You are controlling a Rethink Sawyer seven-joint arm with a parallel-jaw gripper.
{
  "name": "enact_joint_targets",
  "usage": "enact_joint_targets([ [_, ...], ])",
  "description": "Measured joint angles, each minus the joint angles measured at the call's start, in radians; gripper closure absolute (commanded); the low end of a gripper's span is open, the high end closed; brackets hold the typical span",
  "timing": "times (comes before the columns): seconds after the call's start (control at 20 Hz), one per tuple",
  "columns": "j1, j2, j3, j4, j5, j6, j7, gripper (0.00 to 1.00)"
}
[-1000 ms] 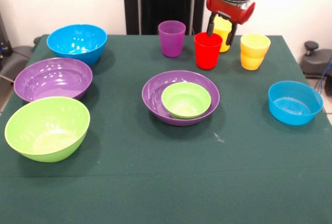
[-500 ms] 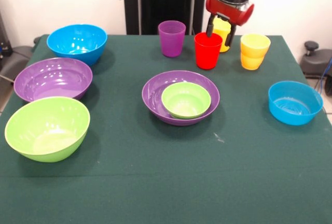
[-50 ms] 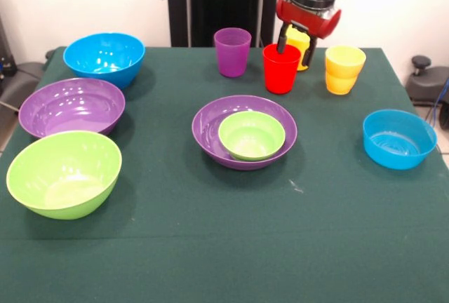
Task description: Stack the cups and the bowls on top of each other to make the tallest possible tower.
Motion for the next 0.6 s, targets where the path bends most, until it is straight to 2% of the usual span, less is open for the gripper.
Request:
enact_joint_targets([
  [0.6, -0.002, 0.028, 0.004, 0.008, 0.000, -0.065, 0.000, 0.00],
])
